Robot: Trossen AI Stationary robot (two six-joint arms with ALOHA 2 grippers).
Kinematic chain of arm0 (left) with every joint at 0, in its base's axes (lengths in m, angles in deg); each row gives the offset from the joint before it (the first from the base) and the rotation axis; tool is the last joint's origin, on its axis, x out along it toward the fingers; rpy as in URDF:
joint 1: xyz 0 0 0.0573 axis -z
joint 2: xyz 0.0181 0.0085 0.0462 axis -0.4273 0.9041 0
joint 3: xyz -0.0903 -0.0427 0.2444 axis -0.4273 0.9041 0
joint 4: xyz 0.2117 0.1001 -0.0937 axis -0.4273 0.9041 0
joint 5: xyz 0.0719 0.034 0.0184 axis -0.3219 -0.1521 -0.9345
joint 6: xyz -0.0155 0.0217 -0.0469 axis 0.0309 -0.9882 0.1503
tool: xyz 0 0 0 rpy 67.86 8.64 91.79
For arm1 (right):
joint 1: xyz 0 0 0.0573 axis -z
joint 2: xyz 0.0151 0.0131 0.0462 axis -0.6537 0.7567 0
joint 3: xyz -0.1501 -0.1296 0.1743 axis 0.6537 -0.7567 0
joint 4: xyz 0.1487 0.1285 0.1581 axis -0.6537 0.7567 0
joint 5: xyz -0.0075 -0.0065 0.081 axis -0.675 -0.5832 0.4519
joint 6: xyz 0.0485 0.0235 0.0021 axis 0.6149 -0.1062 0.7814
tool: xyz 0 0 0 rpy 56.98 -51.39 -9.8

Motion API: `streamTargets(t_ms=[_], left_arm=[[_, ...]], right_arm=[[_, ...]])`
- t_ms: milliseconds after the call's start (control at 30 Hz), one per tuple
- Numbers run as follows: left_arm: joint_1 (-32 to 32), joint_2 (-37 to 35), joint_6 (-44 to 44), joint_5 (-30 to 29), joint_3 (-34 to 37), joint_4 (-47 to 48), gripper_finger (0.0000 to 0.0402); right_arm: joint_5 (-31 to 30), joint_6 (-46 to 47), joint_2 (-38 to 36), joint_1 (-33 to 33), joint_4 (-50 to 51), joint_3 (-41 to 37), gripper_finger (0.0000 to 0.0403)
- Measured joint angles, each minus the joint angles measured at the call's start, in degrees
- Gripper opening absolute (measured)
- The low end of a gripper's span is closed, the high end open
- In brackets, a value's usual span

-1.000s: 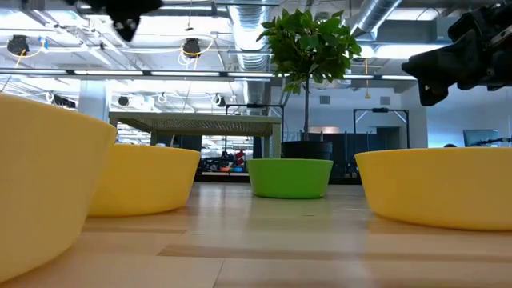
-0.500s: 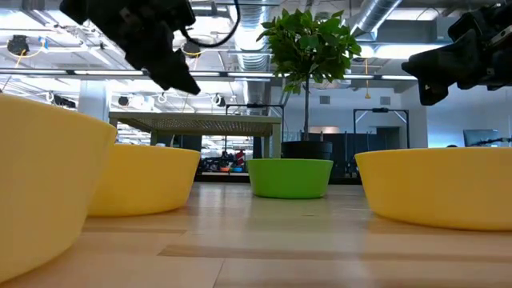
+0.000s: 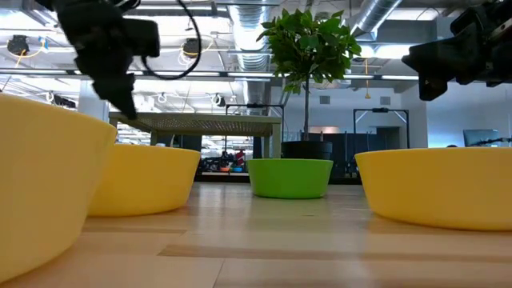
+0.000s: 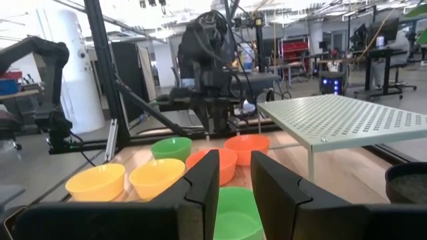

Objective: Pick & Place Mini bowls
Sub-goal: Put the orange bowl on the shelf

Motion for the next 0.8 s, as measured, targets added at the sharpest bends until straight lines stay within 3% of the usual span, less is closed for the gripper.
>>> streamTargets(t_ms=[167, 433, 800], left_arm=[[0.5, 0.1, -3.5, -0.5, 3.2, 2.6, 0.0097], [0.8, 0.1, -6.8, -10.4, 8.0, 2.6, 0.0097], [0.8, -0.3, -5.3, -8.9, 9.8, 1.9, 0.0097]], right_arm=[[0.0, 0.0, 0.0, 0.0, 0.0, 0.0, 0.0082], [0.0, 0.0, 0.0, 0.0, 0.0, 0.0, 0.0082], [0.0, 0.0, 0.0, 0.0, 0.0, 0.0, 0.0082]])
